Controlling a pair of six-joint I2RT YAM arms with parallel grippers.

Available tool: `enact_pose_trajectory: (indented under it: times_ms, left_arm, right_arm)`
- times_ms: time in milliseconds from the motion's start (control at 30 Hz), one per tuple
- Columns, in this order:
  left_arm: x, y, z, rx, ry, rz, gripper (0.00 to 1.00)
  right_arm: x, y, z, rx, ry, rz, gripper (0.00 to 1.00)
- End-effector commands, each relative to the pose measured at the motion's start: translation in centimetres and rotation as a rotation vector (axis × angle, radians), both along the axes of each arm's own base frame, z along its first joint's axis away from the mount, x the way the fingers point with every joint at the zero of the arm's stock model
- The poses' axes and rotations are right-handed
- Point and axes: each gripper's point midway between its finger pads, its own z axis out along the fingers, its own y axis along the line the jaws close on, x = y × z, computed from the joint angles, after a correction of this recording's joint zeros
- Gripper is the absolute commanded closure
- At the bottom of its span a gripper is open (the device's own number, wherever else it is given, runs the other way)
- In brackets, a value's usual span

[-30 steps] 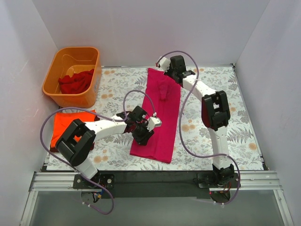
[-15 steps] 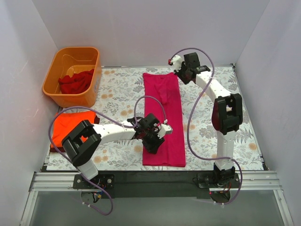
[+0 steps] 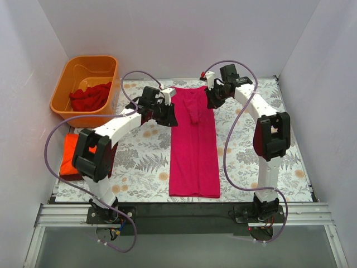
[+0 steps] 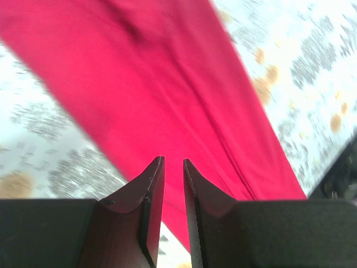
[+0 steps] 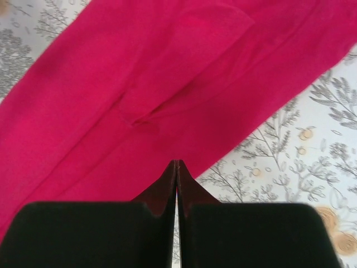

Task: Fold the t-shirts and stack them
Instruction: Fold the tshirt

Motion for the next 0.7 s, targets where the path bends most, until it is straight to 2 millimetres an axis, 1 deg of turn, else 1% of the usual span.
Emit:
enact_pose_trajectory:
  times_ms: [0,33,100,133,167,200,233,300,333,400,433,500,533,600,667]
  left_arm:
    - [2.4,0.1,-1.9,-0.024,0.105,0.076,0.82]
    - [3.0,0.0,-2.1,-0.024,0.101,0.081,0.82]
    - [4.5,-0.5,-2.9,-0.028,0.091,0.091,0.82]
    - [4.9,-0.7,-3.3,-0.028,0.093,0.094,0.82]
    - [5.3,-0.9,-3.7,-0.029,0.095,0.096,0.82]
    - [6.1,-0.9,-4.5,-0.018,0.097,0.104,0.82]
    - [6.5,-0.9,-4.9,-0.013,0.098,0.110,0.82]
    - [7.2,-0.7,-5.7,-0.011,0.108,0.119,0.82]
    - [7.7,-0.6,-6.5,0.000,0.112,0.125,0.82]
    - [8.4,-0.3,-7.4,0.009,0.117,0.140,0.82]
    - [9.0,-0.4,-8.2,0.017,0.123,0.146,0.82]
    - [9.8,0.0,-8.9,0.025,0.130,0.164,0.82]
    - [10.2,0.1,-9.7,0.031,0.136,0.165,0.82]
    - [11.1,0.8,-10.4,0.043,0.137,0.182,0.82]
    - [12.2,1.5,-11.2,0.060,0.131,0.195,0.82]
  right_arm:
    - [-1.5,1.5,-1.0,0.088,0.104,0.015,0.99]
    - [-1.4,1.5,-2.1,0.083,0.129,0.011,0.99]
    - [-1.1,1.6,-3.0,0.078,0.142,0.006,0.99]
    - [-0.8,1.5,-4.1,0.068,0.157,0.000,0.99]
    - [-0.4,1.7,-4.1,0.069,0.152,0.002,0.99]
    - [-0.1,1.7,-4.4,0.069,0.152,0.001,0.99]
    - [0.2,1.7,-5.3,0.059,0.160,0.000,0.99]
    - [0.9,1.8,-5.6,0.052,0.148,0.005,0.99]
    - [1.2,1.6,-6.6,0.038,0.152,0.002,0.99]
    - [1.8,1.7,-7.0,0.031,0.140,0.004,0.99]
    - [2.1,1.6,-7.8,0.019,0.143,-0.003,0.99]
    - [2.7,1.4,-8.4,0.008,0.130,-0.010,0.99]
    - [3.3,1.4,-8.9,0.002,0.120,-0.019,0.99]
    - [3.8,1.2,-9.5,-0.004,0.110,-0.030,0.99]
    - [4.7,1.2,-9.5,-0.004,0.086,-0.039,0.99]
